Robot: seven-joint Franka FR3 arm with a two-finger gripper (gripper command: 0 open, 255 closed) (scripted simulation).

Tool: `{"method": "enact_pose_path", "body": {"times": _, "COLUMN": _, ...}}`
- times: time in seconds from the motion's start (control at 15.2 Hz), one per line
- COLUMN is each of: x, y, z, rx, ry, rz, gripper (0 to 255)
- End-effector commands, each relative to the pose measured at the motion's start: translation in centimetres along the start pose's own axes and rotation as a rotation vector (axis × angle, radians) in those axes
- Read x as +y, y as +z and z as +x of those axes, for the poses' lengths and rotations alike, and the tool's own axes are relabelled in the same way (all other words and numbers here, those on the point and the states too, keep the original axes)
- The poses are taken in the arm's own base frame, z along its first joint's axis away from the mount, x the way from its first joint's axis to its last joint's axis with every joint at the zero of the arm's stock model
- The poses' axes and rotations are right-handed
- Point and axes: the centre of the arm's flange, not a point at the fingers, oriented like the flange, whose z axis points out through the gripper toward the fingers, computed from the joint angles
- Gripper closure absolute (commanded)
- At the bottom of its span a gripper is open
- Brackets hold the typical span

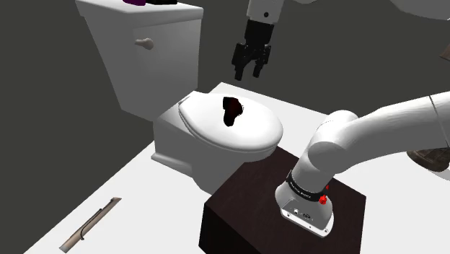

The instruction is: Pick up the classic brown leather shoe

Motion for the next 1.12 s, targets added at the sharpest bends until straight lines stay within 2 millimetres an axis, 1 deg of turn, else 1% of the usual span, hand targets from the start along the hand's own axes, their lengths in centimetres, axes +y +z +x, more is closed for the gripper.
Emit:
{"method": "enact_pose_path", "body": {"times": 0.0, "x": 0.0, "y": 0.0, "z": 0.0, "rx": 0.000, "ry": 0.000, "rz": 0.000, "gripper": 0}}
{"method": "enact_pose_path", "body": {"times": 0.53, "x": 3.0, "y": 8.7, "z": 4.7, "rx": 0.021, "ry": 0.223, "rz": -0.018, "gripper": 0}}
{"method": "enact_pose_path", "body": {"times": 1.06, "x": 7.2, "y": 17.2, "z": 8.9, "rx": 0.042, "ry": 0.446, "rz": -0.036, "gripper": 0}}
